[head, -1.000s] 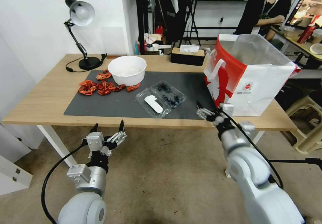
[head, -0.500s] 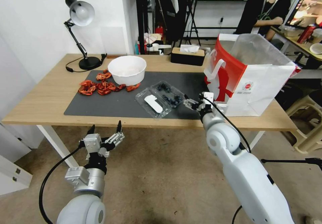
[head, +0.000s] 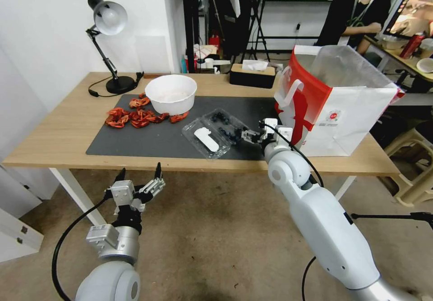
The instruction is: Close the takeout container lid, then place the container into the takeout bag.
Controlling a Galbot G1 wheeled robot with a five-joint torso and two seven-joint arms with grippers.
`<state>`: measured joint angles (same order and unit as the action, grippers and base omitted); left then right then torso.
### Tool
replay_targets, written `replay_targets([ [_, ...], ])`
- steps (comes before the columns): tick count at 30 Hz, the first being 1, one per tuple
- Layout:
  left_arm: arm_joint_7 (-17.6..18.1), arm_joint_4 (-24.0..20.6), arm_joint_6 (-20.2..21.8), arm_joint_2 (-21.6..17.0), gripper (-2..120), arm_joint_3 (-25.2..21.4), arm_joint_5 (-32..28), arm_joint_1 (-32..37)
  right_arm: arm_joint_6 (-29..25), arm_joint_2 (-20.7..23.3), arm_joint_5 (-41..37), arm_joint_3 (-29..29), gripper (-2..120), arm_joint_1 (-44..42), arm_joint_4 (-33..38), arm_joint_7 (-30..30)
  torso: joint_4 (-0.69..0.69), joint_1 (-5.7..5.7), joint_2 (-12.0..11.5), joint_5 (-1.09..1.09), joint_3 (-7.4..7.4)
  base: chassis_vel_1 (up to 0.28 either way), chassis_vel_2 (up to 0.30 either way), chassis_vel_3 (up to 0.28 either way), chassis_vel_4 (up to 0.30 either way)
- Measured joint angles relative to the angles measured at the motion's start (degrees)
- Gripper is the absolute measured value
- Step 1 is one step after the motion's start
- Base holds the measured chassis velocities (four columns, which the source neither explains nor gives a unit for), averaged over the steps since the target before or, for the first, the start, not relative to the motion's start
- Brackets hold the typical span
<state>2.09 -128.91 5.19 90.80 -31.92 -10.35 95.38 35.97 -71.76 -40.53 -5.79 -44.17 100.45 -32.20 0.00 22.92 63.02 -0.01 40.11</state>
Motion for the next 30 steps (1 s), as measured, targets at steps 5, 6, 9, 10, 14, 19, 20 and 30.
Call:
replay_targets([
  [5,0.27,0.29,-0.23,-0.26,100,0.00,-0.07,-0.10,0.42,-0.45,0.00,0.06,100,0.84,-1.24,-0.30,0.00,0.00,0.00,0.00,-0.01,0.000,0.000,0.000,0.000],
  [6,0.28,0.34,-0.24,-0.28,100,0.00,-0.09,-0.14,0.42,-0.54,0.00,0.10,100,1.04,-1.49,-0.31,0.00,0.00,0.00,0.01,-0.01,0.000,0.000,0.000,0.000],
  [9,0.33,0.47,-0.35,-0.30,100,-0.03,-0.12,-0.23,0.51,-0.68,-0.07,0.23,100,1.53,-1.97,-0.46,0.00,0.00,0.00,0.00,-0.01,0.000,0.000,0.000,0.000],
  [10,0.35,0.49,-0.42,-0.31,100,-0.03,-0.13,-0.24,0.62,-0.70,-0.22,0.27,100,1.72,-2.16,-0.60,0.00,0.00,0.00,0.00,-0.01,0.000,0.000,0.000,0.000],
  [14,0.40,0.57,-0.51,-0.33,100,-0.07,-0.17,-0.29,1.35,-0.75,-0.96,0.32,100,2.08,-2.42,-1.19,0.00,0.00,0.00,0.01,-0.01,0.000,0.000,0.000,0.000],
  [19,0.50,0.79,-0.71,-0.36,100,-0.13,-0.20,-0.37,2.23,-0.69,-1.20,0.19,100,2.04,-2.27,-1.78,0.01,0.00,0.00,0.01,0.00,0.000,0.000,0.000,0.000],
  [20,0.51,0.84,-0.78,-0.37,100,-0.13,-0.21,-0.37,2.52,-0.63,-1.24,0.08,100,1.87,-2.08,-1.90,0.00,0.00,0.00,0.00,-0.01,0.000,0.000,0.000,0.000],
  [30,0.78,1.01,-1.17,-0.46,100,-0.05,-0.22,-0.48,4.19,-0.13,-1.44,-0.75,100,-0.17,0.20,-2.32,0.00,0.00,0.00,0.01,-0.01,0.000,0.000,0.000,0.000],
])
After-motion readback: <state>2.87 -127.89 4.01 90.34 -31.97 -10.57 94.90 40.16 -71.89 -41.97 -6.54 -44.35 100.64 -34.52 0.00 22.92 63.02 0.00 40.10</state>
